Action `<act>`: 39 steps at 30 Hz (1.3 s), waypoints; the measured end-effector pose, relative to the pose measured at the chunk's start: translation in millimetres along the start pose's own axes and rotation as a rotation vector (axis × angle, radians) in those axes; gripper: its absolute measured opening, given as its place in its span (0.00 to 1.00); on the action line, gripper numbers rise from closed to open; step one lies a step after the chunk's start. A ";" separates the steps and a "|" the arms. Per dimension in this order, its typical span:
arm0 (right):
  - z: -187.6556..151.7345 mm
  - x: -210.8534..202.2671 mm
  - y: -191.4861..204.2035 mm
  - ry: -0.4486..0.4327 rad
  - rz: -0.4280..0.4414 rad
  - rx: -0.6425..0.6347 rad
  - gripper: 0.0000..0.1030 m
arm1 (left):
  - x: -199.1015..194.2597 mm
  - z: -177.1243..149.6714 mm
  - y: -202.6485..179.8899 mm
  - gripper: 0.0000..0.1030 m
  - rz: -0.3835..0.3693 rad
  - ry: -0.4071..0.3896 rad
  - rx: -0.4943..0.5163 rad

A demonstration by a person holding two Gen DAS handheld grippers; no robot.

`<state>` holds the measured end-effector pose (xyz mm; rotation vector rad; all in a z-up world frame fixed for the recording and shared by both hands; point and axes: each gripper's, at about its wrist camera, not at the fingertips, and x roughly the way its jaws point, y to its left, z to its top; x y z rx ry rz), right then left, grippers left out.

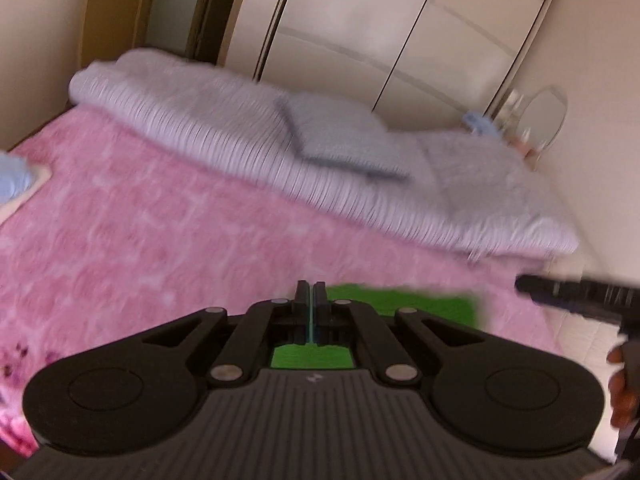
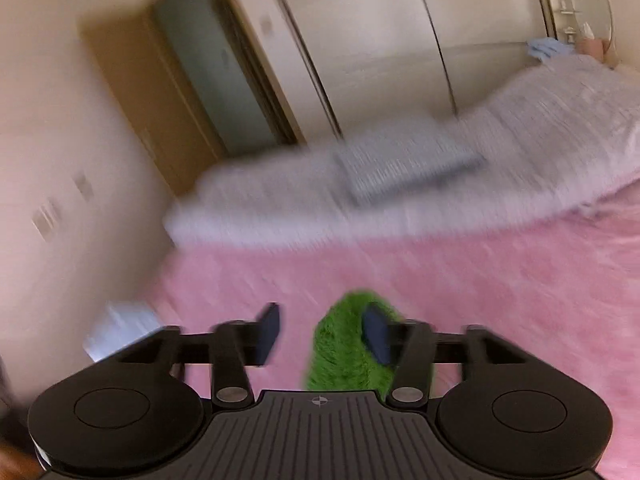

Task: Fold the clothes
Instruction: 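Lift the sweater with both grippers and carry it to the bed's open area, then lower the sweater onto the bedspread and open both grippers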

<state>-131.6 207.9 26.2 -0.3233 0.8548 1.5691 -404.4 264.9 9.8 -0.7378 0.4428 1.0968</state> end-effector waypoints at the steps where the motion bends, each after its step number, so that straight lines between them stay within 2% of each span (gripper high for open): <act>1: -13.3 4.1 -0.6 0.038 -0.004 -0.010 0.52 | 0.5 -5.7 3.3 0.00 0.013 0.026 0.004; 4: -51.8 13.7 -9.1 0.161 0.013 0.007 0.52 | 5.8 -24.7 5.5 0.00 0.029 0.104 0.018; 8: -86.1 8.1 -22.0 0.257 -0.027 0.059 0.52 | 12.5 -59.7 1.0 0.00 0.047 0.213 0.048; 12: -119.7 1.9 -34.7 0.348 -0.071 0.110 0.52 | 7.2 -90.6 -17.0 0.04 0.069 0.265 0.100; 18: -143.5 -35.2 -38.6 0.317 -0.084 0.111 0.52 | -17.2 -130.6 -45.4 0.12 0.113 0.288 0.155; 21: -160.4 -61.0 -34.0 0.307 -0.076 0.107 0.52 | -34.7 -148.1 -56.4 0.13 0.132 0.292 0.168; 29: -193.2 -92.2 -32.3 0.311 -0.059 0.072 0.52 | -80.0 -186.4 -69.4 0.14 0.171 0.267 0.138; 39: -208.5 -119.5 -28.6 0.268 -0.034 0.047 0.52 | -115.8 -213.5 -76.5 0.20 0.206 0.238 0.119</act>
